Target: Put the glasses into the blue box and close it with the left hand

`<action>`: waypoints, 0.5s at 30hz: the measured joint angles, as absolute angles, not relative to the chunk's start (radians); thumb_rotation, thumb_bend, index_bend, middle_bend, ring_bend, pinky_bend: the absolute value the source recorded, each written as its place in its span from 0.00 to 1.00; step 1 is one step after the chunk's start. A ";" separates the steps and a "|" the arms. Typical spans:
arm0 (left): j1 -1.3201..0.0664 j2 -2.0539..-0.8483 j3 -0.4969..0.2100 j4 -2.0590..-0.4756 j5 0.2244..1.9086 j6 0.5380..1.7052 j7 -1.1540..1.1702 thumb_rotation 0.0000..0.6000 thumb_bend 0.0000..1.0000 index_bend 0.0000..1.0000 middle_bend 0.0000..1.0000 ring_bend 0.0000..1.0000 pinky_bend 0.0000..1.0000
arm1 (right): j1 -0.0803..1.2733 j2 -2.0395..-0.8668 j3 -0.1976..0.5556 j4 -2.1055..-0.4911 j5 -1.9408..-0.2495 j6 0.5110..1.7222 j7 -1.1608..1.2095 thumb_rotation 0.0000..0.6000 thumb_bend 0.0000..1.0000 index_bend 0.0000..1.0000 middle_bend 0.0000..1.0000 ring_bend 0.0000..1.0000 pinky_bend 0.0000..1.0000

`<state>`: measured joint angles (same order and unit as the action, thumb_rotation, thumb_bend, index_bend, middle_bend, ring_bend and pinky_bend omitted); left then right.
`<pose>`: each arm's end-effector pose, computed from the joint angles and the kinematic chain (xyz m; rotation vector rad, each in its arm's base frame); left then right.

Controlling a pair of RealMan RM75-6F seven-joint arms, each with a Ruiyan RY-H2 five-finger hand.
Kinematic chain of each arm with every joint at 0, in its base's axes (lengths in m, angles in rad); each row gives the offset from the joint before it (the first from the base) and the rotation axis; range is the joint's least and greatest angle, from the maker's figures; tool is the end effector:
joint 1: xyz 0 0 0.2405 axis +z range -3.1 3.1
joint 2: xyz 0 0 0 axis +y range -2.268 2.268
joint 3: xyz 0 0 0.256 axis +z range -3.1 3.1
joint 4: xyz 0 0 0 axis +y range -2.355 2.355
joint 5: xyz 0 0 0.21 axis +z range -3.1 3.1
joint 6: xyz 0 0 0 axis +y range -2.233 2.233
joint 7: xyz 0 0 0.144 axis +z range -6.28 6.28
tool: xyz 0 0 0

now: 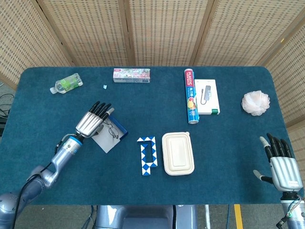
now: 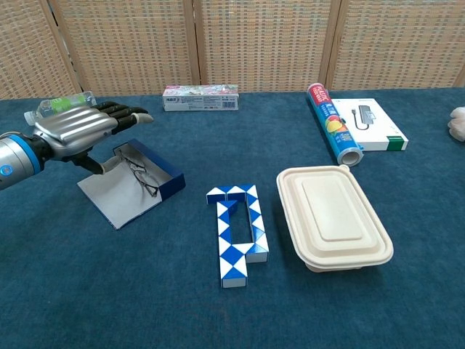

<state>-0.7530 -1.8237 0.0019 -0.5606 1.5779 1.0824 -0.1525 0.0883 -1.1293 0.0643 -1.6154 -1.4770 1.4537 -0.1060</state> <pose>-0.2327 0.3920 -0.0261 -1.9647 -0.4950 -0.8590 -0.3123 -0.1849 0.1546 1.4078 -0.8545 0.8208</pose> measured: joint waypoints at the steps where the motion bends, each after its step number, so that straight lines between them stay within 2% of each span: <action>1: -0.750 -1.820 0.003 -0.563 1.581 1.093 -0.154 1.00 0.50 0.00 0.00 0.00 0.00 | 0.088 -1.129 0.064 -1.615 -1.477 1.454 -0.106 1.00 0.03 0.00 0.00 0.00 0.00; 15: -0.686 -1.742 0.073 -0.674 1.659 1.231 -0.170 1.00 0.48 0.00 0.00 0.00 0.00 | 0.089 -1.126 0.062 -1.617 -1.478 1.451 -0.101 1.00 0.03 0.00 0.00 0.00 0.00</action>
